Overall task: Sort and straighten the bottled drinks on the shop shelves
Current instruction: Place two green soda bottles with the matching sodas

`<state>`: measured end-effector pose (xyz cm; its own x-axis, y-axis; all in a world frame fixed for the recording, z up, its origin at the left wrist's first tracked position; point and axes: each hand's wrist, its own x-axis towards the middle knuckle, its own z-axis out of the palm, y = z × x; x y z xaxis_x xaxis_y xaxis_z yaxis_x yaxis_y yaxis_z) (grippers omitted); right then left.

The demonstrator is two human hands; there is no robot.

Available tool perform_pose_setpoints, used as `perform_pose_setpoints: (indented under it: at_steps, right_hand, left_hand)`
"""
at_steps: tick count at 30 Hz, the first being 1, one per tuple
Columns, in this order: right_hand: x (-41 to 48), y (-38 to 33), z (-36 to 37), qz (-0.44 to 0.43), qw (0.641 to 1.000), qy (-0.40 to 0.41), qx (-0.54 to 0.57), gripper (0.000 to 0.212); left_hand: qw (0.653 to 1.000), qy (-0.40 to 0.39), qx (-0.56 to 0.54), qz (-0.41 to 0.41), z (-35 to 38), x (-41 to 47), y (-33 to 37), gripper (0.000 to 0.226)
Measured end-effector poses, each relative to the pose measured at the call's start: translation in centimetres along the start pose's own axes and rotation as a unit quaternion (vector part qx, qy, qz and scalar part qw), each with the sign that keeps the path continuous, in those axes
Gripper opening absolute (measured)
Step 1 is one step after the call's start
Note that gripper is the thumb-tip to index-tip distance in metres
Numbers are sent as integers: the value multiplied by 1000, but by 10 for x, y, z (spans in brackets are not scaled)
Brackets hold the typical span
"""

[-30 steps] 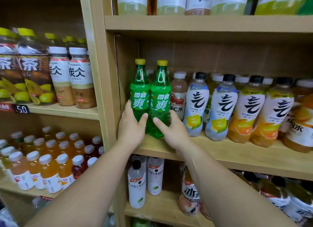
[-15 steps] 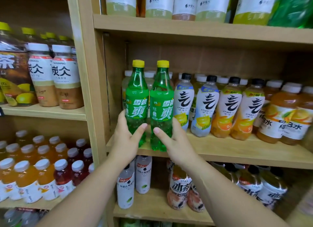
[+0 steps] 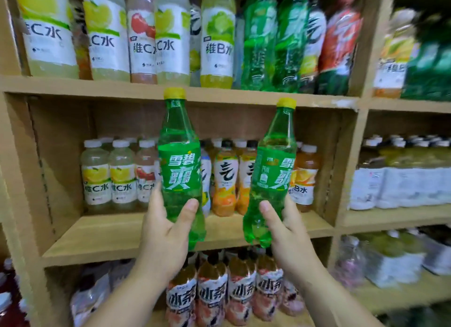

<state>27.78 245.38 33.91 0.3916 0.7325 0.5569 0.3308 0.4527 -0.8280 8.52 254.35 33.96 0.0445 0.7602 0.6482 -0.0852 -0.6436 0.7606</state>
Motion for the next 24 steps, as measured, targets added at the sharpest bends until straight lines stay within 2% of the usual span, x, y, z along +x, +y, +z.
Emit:
perform_pose_setpoints:
  at_steps: [2, 4, 7, 10, 14, 21, 24]
  right_hand:
    - [1, -5, -40, -2, 999, 42, 9, 49]
    - [1, -10, -83, -3, 997, 71, 19, 45]
    - [-3, -20, -154, -3, 995, 92, 25, 34]
    - [-10, -26, -226, 6, 994, 109, 20, 38]
    - [-16, -27, -311, 16, 991, 133, 1, 30]
    - [-1, -30, -409, 12, 991, 136, 7, 59]
    - [16, -31, -430, 13, 990, 140, 5, 55]
  left_hand:
    - [1000, -17, -19, 9, 34, -8, 21, 87]
    - [999, -37, -23, 19, 69, -16, 36, 79]
    - [997, -59, -47, 25, 131, -36, 61, 53]
    - [993, -62, -96, -9, 198, -57, 85, 37]
    - [988, -57, -141, -39, 282, -80, 113, 43]
    - [988, -104, -111, 5, 380, -88, 147, 51]
    - [987, -121, -106, 16, 410, -76, 158, 48]
